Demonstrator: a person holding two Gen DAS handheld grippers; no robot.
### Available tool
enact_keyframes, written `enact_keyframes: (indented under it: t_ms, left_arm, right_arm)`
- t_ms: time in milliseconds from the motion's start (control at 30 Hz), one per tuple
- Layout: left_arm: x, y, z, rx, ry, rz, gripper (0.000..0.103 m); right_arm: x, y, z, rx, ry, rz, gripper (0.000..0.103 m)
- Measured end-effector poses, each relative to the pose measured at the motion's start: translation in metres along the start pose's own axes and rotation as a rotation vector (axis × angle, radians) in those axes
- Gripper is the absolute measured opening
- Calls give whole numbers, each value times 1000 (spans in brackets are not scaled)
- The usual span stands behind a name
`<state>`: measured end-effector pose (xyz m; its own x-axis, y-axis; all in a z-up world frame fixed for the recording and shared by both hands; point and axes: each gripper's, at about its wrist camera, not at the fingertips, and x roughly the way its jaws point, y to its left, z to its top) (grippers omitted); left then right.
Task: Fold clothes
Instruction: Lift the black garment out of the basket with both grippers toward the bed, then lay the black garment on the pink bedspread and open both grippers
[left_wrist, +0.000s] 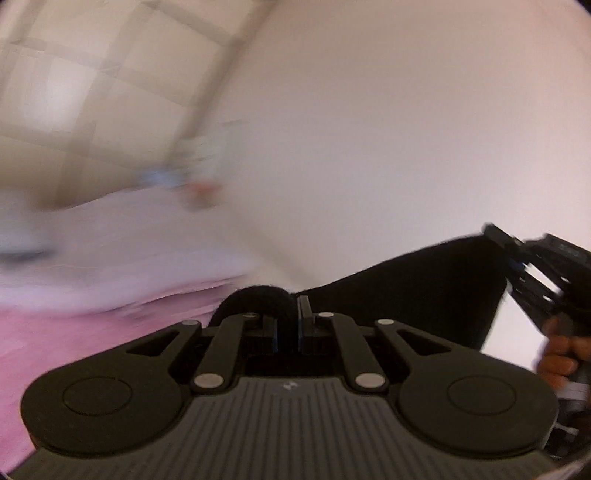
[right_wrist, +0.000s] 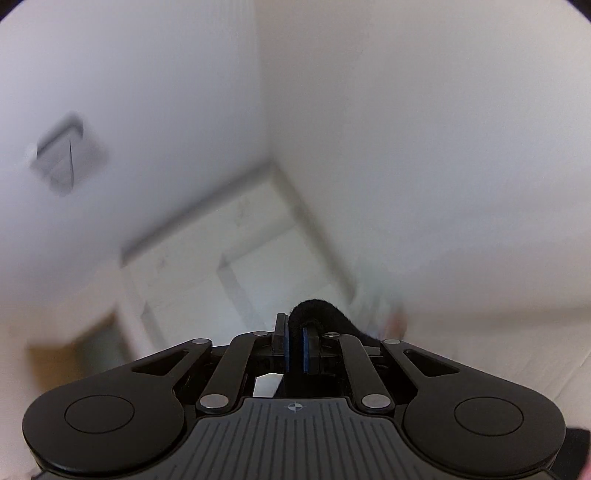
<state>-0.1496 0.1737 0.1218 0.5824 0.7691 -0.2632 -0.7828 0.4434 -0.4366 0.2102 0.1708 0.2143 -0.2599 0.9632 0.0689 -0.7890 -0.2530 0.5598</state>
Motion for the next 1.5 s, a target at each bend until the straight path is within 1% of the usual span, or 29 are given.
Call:
enact_keyframes:
  t_ms: [33, 67, 100, 133, 167, 200, 233, 300, 333, 367, 400, 433, 467, 533, 567, 600, 633, 667, 700, 767, 800, 900, 1033, 1100, 1267, 1500]
  left_arm:
    - [-5, 22, 0, -42, 52, 82, 9]
    - [-9, 46, -4, -80, 119, 168, 10]
    - [-13, 69, -9, -118, 186, 255, 10]
    - [-17, 90, -20, -129, 251, 337, 10]
    - [-21, 112, -32, -140, 316, 419, 10]
    - [-28, 127, -44, -145, 356, 479, 10]
    - [-36, 142, -57, -149, 397, 538, 10]
    - [-50, 173, -83, -158, 477, 657, 10]
    - [-59, 184, -92, -186, 500, 690, 10]
    - [-67, 193, -100, -209, 509, 706, 10]
    - [-74, 201, -108, -232, 518, 720, 10]
    - [-95, 205, -114, -253, 514, 725, 10]
    - [-104, 206, -117, -267, 509, 728, 10]
    - [-111, 203, -123, -272, 514, 733, 10]
    - [-112, 204, -130, -264, 521, 734, 10]
    - [-112, 205, -136, -255, 529, 734, 10]
    - [-117, 197, -141, -243, 535, 734, 11]
    - [-115, 190, -144, -231, 545, 735, 12]
    - [-107, 188, -152, -216, 552, 736, 12]
    - [-97, 171, -161, -194, 565, 736, 13]
    - [-89, 166, -168, -189, 573, 734, 13]
    - [-83, 140, -182, -168, 581, 737, 13]
    - [-82, 101, -199, -129, 584, 765, 14]
    - [-84, 81, -205, -126, 576, 770, 14]
    - [-93, 39, -217, -127, 560, 799, 16]
    - [-107, 7, -231, -126, 556, 826, 16]
  right_arm:
    - [25, 11, -10, 14, 84, 14, 10]
    - [53, 21, -28, 23, 209, -2, 20]
    - [78, 40, -47, 19, 330, -32, 23]
    - [93, 48, -74, 15, 421, -52, 27]
    - [108, 55, -100, 12, 512, -72, 32]
    - [123, 63, -127, 8, 603, -91, 37]
    - [137, 70, -154, 3, 691, -111, 39]
    - [137, 59, -210, -35, 806, -140, 39]
    - [137, 58, -230, -52, 856, -148, 39]
    - [120, 47, -250, -70, 896, -154, 39]
    - [117, 53, -269, -97, 934, -169, 39]
    - [114, 59, -287, -124, 971, -183, 39]
    - [106, 60, -304, -147, 999, -190, 39]
    - [88, 62, -319, -172, 1040, -205, 39]
    - [80, 62, -321, -175, 1052, -207, 39]
    - [83, 60, -325, -186, 1067, -205, 39]
    - [86, 59, -329, -197, 1083, -203, 39]
    - [83, 56, -334, -211, 1097, -206, 39]
    - [79, 53, -337, -231, 1115, -210, 39]
    - [71, 44, -347, -266, 1145, -221, 39]
    - [65, 41, -347, -274, 1161, -226, 39]
    - [45, 29, -346, -296, 1203, -232, 39]
    - [17, 11, -343, -381, 1209, -223, 39]
    - [1, 4, -338, -412, 1212, -220, 39]
    - [-29, -9, -329, -416, 1230, -204, 39]
    - [-58, -15, -323, -428, 1249, -174, 39]
